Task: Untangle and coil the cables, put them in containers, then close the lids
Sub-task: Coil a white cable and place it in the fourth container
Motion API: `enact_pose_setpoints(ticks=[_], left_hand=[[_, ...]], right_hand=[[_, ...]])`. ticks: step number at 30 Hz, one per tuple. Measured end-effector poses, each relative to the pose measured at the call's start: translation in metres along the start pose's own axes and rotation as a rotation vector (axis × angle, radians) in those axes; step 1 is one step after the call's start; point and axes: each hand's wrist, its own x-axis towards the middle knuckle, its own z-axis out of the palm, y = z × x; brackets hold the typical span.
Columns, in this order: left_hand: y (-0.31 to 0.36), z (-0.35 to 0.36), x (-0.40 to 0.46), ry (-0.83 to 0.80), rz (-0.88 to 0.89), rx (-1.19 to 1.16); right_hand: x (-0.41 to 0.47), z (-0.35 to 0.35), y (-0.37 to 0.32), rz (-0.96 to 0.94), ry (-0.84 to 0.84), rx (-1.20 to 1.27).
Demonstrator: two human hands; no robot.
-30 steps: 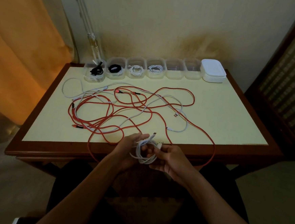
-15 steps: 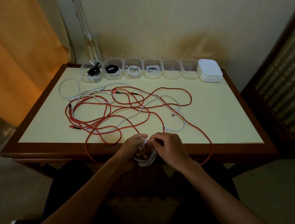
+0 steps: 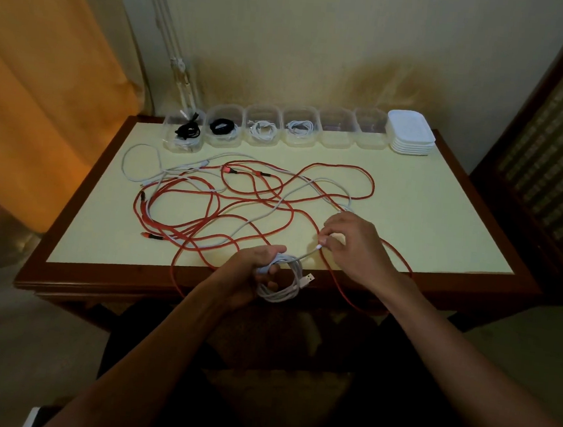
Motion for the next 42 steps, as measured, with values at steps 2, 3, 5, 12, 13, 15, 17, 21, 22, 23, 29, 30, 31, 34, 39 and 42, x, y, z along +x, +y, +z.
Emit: enact_pose_setpoints(ticks=[2,3,5,12,13,15,17,21,22,23,29,30,31,34,39,42], left_hand=[[-0.003,0.001,0.005,0.102,0.053,0.129],[-0.003,0.003,0.007,0.144,0.07,0.18],[-0.001,0.007,0.01,0.198,0.081,0.205],[0.012,0.006,0.007,0.026,0.085,-0.091],[0.014,0.006,0.007,0.014,0.09,-0.098],[0.016,0.007,0.005,0.008,0.112,-0.105],[0.018,0.009,0.004,0.045,0.159,-0.056],[0.022,0.018,0.007,0.222,0.303,0.281],[0.022,0.021,0.008,0.27,0.33,0.339],[0.022,0.024,0.008,0.306,0.351,0.379],[0.019,0.029,0.014,0.305,0.395,0.537],[0.02,0.03,0.014,0.274,0.391,0.566],[0.02,0.031,0.014,0.242,0.381,0.599],[0.02,0.034,0.019,0.211,0.341,0.616],[0.027,0.025,0.029,0.221,0.29,0.595],[0.031,0.016,0.034,0.198,0.305,0.558]], right_hand=[[-0.003,0.006,0.0,-0.124,0.025,-0.193],[-0.006,0.009,-0.003,-0.183,0.02,-0.261],[-0.01,0.015,-0.01,-0.267,-0.028,-0.348],[-0.003,0.02,-0.015,-0.161,-0.147,-0.077],[-0.002,0.019,-0.016,-0.115,-0.156,0.01],[-0.002,0.018,-0.019,0.0,-0.197,0.17],[-0.003,0.019,-0.022,0.166,-0.244,0.396],[-0.006,0.021,-0.027,0.505,-0.357,0.906],[-0.007,0.022,-0.028,0.496,-0.364,0.918],[-0.008,0.025,-0.028,0.451,-0.363,0.877],[-0.014,0.039,-0.023,0.333,-0.358,0.597],[-0.014,0.038,-0.021,0.312,-0.381,0.514],[-0.013,0.037,-0.02,0.275,-0.394,0.412],[-0.011,0.038,-0.02,0.177,-0.367,0.204],[-0.003,0.033,-0.013,0.309,-0.321,0.42],[0.002,0.037,-0.007,0.37,-0.236,0.517]])
